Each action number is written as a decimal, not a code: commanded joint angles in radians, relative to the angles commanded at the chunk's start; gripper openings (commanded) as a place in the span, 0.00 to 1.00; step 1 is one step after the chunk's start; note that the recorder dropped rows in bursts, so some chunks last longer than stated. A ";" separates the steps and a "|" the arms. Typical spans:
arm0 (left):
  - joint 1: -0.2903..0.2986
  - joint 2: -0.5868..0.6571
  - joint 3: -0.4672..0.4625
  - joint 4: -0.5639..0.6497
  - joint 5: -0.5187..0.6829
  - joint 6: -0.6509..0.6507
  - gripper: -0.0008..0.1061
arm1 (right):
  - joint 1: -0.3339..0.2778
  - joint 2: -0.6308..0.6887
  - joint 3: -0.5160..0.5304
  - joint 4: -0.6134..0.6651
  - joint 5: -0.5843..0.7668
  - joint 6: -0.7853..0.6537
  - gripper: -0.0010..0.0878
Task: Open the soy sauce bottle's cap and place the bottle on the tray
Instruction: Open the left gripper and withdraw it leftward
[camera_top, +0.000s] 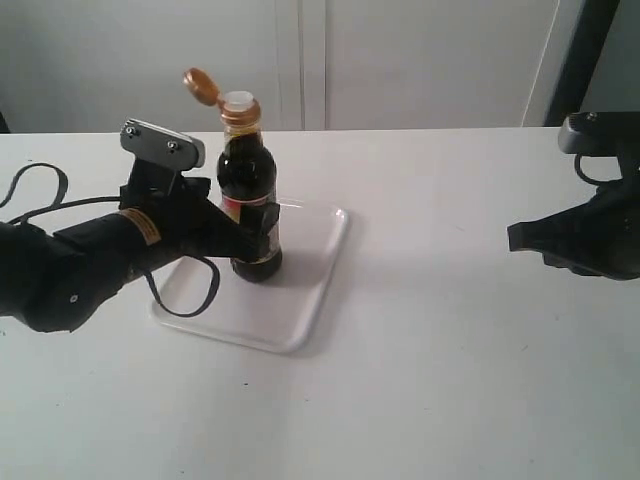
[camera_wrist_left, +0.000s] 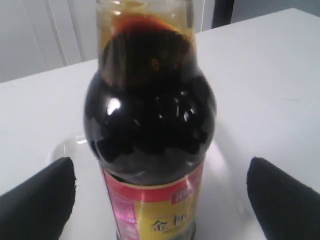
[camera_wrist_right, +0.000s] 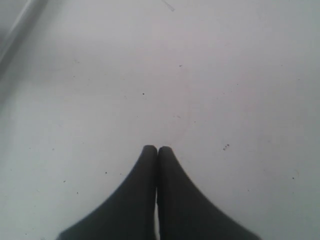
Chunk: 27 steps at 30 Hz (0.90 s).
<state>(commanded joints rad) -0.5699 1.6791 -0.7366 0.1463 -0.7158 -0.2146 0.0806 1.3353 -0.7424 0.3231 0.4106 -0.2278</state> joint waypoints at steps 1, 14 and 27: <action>0.000 -0.017 0.008 0.021 0.025 -0.003 0.88 | 0.000 0.000 0.000 0.000 0.000 0.000 0.01; 0.000 -0.340 0.031 0.235 0.754 -0.146 0.33 | 0.000 0.000 -0.004 0.000 0.020 -0.042 0.01; 0.110 -0.425 -0.115 0.119 1.493 0.105 0.01 | -0.020 0.004 -0.057 -0.253 0.332 0.114 0.01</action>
<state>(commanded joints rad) -0.4602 1.2542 -0.8514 0.2654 0.7770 -0.1099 0.0610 1.3391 -0.7996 0.0703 0.7427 -0.1138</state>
